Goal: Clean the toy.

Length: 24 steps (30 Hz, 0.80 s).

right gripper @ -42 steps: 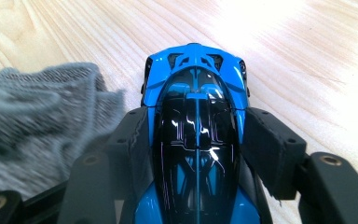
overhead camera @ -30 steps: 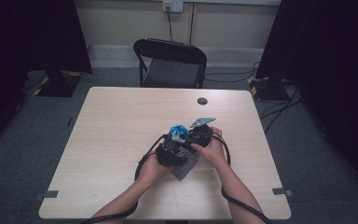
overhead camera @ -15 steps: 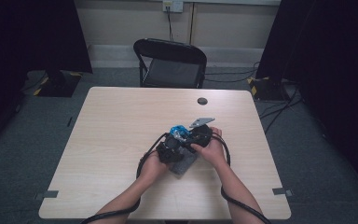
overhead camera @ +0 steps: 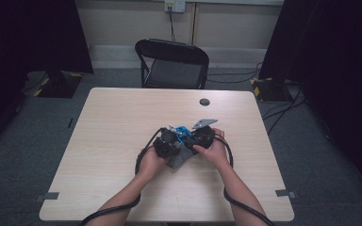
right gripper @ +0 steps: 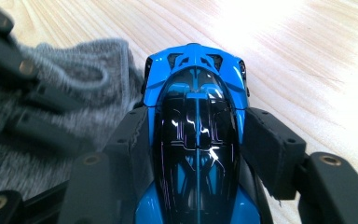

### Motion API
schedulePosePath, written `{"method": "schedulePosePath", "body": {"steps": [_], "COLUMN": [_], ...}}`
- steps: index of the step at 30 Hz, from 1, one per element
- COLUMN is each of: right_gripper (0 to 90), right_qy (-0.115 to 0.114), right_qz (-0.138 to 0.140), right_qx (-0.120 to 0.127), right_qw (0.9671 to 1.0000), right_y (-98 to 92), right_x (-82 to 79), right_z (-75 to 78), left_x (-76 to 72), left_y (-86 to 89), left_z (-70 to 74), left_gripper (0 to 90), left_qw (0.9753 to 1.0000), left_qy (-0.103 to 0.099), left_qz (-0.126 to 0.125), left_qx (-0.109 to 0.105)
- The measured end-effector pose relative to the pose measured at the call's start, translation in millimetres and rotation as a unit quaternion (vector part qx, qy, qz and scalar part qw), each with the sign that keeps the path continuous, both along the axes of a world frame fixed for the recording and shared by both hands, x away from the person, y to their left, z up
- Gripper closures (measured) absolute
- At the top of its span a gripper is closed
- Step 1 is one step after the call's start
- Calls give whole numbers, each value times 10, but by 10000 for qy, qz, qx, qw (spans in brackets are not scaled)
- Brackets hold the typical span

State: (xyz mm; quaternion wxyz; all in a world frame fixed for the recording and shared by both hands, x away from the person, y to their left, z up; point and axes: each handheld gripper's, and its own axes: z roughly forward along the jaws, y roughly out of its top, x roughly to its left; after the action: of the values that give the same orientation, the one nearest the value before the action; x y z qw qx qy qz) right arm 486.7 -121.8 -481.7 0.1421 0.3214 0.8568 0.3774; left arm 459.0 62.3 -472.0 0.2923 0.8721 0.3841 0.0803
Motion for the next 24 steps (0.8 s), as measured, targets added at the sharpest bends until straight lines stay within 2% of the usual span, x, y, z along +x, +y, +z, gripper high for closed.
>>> {"method": "schedulePosePath", "body": {"steps": [3,6,24], "right_gripper": [422,422,423], "right_qy": [-3,-2,0], "right_qz": [5,10,28], "right_qx": [-1,5,-1], "right_qw": [10000,10000,10000], "right_y": [-1,-2,-4], "right_x": [1,2,5], "right_z": [0,-1,0], "left_x": [63,114,250], "left_y": [97,156,261], "left_z": [-5,-5,20], "left_gripper": [821,821,820], "left_qw": [9996,9992,9986], "left_qy": [40,56,27], "left_qz": [259,380,524], "left_qx": [-87,-129,-12]}}
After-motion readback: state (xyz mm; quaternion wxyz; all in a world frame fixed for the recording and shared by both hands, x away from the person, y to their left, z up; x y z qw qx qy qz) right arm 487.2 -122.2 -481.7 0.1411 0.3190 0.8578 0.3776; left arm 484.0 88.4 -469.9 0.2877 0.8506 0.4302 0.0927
